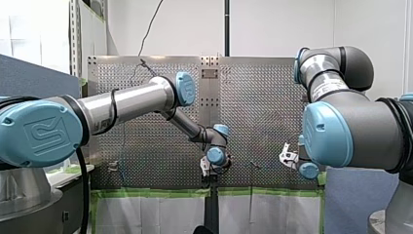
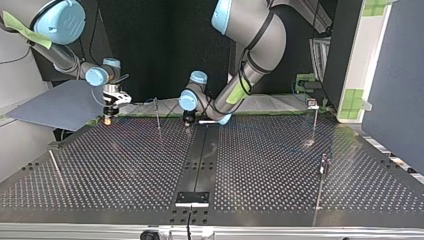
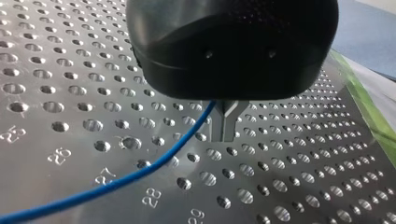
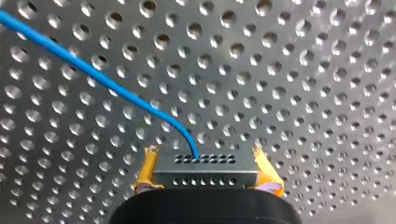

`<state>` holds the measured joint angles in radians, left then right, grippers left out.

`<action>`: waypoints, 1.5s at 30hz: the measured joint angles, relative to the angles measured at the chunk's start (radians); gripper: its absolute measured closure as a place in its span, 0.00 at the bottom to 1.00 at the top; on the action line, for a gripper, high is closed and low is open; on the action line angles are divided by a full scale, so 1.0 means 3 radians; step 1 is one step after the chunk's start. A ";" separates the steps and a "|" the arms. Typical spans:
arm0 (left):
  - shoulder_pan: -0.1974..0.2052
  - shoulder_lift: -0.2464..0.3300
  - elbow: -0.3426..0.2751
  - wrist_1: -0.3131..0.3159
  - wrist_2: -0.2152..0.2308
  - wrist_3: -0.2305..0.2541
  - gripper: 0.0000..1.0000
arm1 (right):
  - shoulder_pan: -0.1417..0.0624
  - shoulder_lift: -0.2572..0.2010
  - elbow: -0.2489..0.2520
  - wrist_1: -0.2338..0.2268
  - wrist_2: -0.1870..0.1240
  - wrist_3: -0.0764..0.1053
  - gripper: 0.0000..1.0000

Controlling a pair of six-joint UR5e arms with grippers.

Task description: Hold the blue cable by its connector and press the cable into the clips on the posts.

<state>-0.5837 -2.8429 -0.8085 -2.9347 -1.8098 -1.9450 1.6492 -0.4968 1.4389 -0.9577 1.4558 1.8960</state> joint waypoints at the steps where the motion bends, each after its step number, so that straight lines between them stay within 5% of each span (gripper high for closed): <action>1: 0.0000 0.0000 -0.0001 0.0000 0.0001 0.0000 1.00 | -0.0005 0.0001 -0.0001 0.0001 0.0030 -0.0004 1.00; 11: 0.0013 0.0003 -0.0012 -0.0001 -0.0005 0.0000 1.00 | -0.0025 0.0009 -0.0024 0.0135 0.0324 -0.0177 1.00; 30: 0.0089 0.0004 -0.0021 -0.0042 0.0041 0.0031 1.00 | -0.0086 0.0248 -0.0344 0.0554 0.0878 -0.0187 1.00; 38: 0.0007 0.0009 -0.0056 -0.0034 0.0182 0.0219 1.00 | -0.0061 0.0250 -0.0353 0.0667 0.1108 -0.0192 1.00; 45: -0.0043 0.0010 -0.0089 -0.0070 0.0085 0.0408 1.00 | -0.0032 0.0249 -0.0354 0.0662 0.1257 -0.0193 1.00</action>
<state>-0.5966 -2.8400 -0.8351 -2.9557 -1.7843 -1.8225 1.6396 -0.4221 1.3326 -0.7591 1.8329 1.8381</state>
